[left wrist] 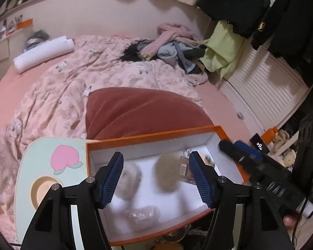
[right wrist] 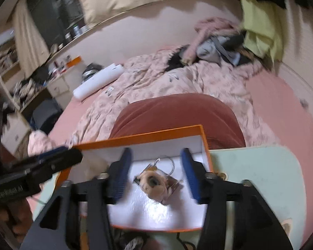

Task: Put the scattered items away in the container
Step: 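Carry the figurine into the box with the right gripper while the left drops the tan fur ball in, then withdraw both open grippers from the box toward the table, then grasp the black case with the right gripper while the left grasps the orange plush ball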

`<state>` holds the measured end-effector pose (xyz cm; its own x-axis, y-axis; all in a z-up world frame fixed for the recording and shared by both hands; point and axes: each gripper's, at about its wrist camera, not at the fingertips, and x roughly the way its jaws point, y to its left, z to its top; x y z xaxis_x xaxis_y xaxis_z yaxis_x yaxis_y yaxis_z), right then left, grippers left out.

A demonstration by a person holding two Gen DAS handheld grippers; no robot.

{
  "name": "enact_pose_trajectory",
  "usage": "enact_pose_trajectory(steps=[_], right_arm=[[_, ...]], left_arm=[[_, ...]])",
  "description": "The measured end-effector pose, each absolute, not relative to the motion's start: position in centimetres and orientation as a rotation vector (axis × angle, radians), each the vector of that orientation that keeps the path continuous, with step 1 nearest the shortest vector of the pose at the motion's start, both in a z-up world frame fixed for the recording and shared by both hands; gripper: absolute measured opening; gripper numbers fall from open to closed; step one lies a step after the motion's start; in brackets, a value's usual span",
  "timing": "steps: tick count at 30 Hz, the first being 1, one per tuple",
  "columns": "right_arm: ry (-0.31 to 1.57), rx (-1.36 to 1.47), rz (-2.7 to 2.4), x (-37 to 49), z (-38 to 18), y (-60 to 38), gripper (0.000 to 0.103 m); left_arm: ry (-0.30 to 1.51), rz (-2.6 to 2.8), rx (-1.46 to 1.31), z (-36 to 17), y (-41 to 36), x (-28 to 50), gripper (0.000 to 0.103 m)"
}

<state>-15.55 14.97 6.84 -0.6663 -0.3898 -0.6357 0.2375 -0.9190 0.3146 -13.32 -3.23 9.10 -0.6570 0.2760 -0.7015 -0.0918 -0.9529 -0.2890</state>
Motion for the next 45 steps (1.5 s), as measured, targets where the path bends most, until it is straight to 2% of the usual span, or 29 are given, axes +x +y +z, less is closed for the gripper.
enact_pose_trajectory(steps=[3,7,14,21,27,30,31,33,45], right_arm=[[-0.335,1.002,-2.590,-14.8,7.4,16.0,0.071],[-0.287,0.968,-2.596,-13.1,8.4,16.2,0.071],[-0.100,0.974,-2.636,-7.8,8.8,15.5,0.072],[-0.003,1.088,-2.635,-2.3,5.3,16.2,0.072],[0.091,1.195,-2.614,1.1,2.3,16.1,0.072],[0.150,1.225,-2.622,1.8,1.1,15.6,0.072],[0.180,1.224,-2.637,1.9,0.7,15.4,0.073],[0.212,1.187,-2.680,2.3,0.3,15.1,0.090],[0.169,1.175,-2.675,2.2,-0.2,15.6,0.090]], left_arm=[[-0.338,2.676,-1.181,8.8,-3.8,-12.1,0.066],[-0.351,2.682,-1.160,9.5,-4.2,-10.4,0.068],[-0.192,2.726,-1.115,10.5,-3.0,-4.5,0.090],[-0.103,2.686,-1.275,4.8,-1.7,1.2,0.090],[-0.089,2.694,-1.402,1.2,-1.4,2.1,0.090],[0.021,2.723,-1.395,0.8,-0.6,2.4,0.095],[0.023,2.714,-1.391,0.6,-0.5,2.4,0.103],[0.019,2.721,-1.371,0.4,-0.6,2.7,0.103],[0.018,2.736,-1.355,0.3,-0.8,2.6,0.103]])
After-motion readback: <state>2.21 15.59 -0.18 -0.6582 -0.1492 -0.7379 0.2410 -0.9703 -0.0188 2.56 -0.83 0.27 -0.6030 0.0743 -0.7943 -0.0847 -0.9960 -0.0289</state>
